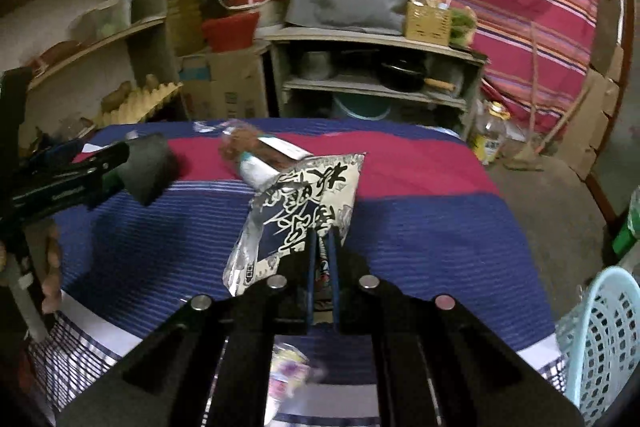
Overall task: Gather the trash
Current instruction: 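Grasp the black-and-white snack packet with the right tool while the left tool grasps the black ribbed pad, then carry both items over the light blue basket and open both tools to drop them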
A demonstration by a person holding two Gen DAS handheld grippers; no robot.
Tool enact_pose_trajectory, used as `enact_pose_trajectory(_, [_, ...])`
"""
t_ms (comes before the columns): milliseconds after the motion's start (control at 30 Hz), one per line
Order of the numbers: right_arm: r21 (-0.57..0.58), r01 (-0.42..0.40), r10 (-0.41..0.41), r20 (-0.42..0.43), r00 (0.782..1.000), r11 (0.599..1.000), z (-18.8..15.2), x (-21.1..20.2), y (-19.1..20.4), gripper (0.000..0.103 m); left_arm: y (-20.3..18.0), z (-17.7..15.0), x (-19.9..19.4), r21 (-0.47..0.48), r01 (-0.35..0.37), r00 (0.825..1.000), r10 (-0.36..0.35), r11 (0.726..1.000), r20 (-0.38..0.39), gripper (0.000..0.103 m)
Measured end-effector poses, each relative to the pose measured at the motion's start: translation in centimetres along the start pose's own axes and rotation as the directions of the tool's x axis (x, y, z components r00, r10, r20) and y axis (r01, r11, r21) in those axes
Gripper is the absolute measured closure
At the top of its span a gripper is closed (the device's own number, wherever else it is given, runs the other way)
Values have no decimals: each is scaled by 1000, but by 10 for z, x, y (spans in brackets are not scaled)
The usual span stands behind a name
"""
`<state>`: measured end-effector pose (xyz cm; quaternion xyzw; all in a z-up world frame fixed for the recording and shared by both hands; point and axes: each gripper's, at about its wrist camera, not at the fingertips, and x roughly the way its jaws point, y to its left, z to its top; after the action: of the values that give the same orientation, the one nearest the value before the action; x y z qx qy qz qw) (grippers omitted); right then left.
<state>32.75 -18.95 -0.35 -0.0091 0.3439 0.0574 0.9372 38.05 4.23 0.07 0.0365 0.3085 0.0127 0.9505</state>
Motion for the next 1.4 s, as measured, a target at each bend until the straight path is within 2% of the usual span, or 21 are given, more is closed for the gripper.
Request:
enact_pose_trajectory(200, [40, 9, -9, -8, 1000, 999, -8, 2, -24, 97, -16, 8, 32, 84, -58, 997, 62, 995, -40, 6])
enact_pose_trajectory(467, [60, 2, -1, -11, 1000, 998, -13, 6, -31, 97, -15, 2, 55, 66, -79, 990, 87, 995, -115, 6])
enact_pose_trajectory(600, [64, 0, 1, -11, 1000, 998, -15, 5, -32, 97, -21, -8, 57, 72, -26, 987, 37, 997, -157, 16])
enact_pose_trajectory(733, [80, -2, 3, -10, 1000, 997, -17, 4, -37, 97, -27, -7, 58, 92, -5, 987, 20, 996, -161, 17])
enact_pose_trajectory(900, [97, 5, -4, -11, 1000, 995, -19, -2, -49, 97, -34, 1, 60, 70, 32, 985, -19, 997, -172, 17])
enact_pose_trajectory(1067, [125, 12, -9, -19, 1000, 992, -22, -4, -63, 97, -44, 7, 72, 84, 32, 980, -15, 996, -196, 17])
enact_pose_trajectory(1133, [135, 11, -9, -17, 1000, 991, -24, -6, -68, 97, -46, 6, 75, 86, 36, 978, -17, 996, -208, 26])
enact_pose_trajectory(1267, [149, 1, 1, -12, 1000, 989, -28, -14, -76, 97, -43, 2, 65, 66, 65, 977, -50, 996, -206, 26])
enact_pose_trajectory(1400, [153, -8, 8, 2, 1000, 988, -32, -27, -81, 97, -44, -3, 39, 57, 52, 984, -41, 997, -175, 27])
